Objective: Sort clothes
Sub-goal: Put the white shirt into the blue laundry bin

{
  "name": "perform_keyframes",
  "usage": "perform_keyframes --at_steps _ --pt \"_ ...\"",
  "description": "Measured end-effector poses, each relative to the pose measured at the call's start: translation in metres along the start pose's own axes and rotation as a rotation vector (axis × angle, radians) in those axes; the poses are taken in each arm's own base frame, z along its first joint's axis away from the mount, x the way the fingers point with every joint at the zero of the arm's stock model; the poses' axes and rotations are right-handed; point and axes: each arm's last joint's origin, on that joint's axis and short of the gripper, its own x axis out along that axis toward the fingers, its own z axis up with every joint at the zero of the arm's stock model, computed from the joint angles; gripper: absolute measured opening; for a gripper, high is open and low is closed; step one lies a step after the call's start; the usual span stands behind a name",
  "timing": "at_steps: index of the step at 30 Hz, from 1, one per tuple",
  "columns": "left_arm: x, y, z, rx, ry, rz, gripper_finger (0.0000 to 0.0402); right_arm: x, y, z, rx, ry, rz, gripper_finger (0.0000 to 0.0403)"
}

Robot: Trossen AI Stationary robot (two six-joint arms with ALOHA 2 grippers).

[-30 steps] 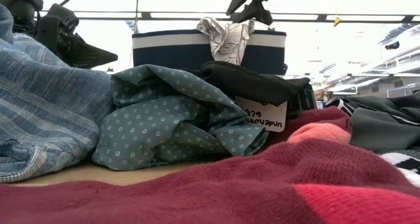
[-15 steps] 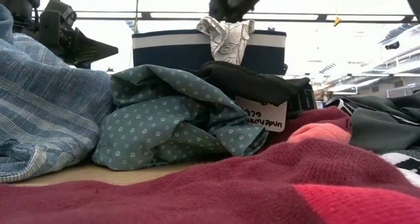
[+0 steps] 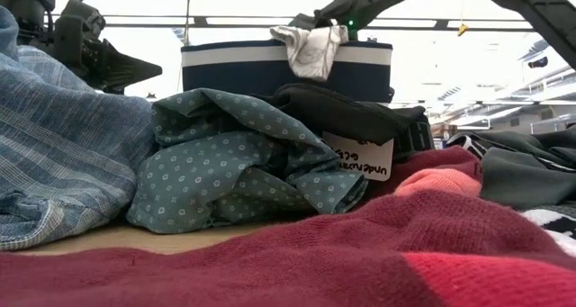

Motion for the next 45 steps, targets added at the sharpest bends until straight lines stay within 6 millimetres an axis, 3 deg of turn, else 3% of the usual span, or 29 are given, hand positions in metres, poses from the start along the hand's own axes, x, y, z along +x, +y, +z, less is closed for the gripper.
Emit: perform_keyframes --at_steps 4,8,18,25,33,45 --pt "0.000 0.000 0.000 0.000 0.001 0.000 0.0012 0.004 -0.005 -0.001 -0.001 0.006 -0.044 0.0121" --pt "0.000 0.000 0.000 0.000 0.003 0.001 0.0012 -0.012 -0.003 0.003 -0.025 -0.048 -0.060 0.0121" --pt "0.000 0.000 0.000 0.000 0.003 0.001 0.0012 -0.107 0.016 0.016 -0.061 -0.349 0.065 0.0121" --pt "0.000 0.000 0.000 -0.002 0.003 0.001 0.0012 -0.166 0.026 0.004 -0.126 -0.479 0.056 0.0121" --pt "0.000 0.000 0.000 -0.003 0.003 0.001 0.0012 -0.199 0.046 -0.035 -0.225 -0.415 -0.045 0.0121" --pt "0.000 0.000 0.000 -0.004 0.002 0.000 0.0012 -0.219 0.083 -0.113 -0.258 -0.308 -0.364 0.0121"
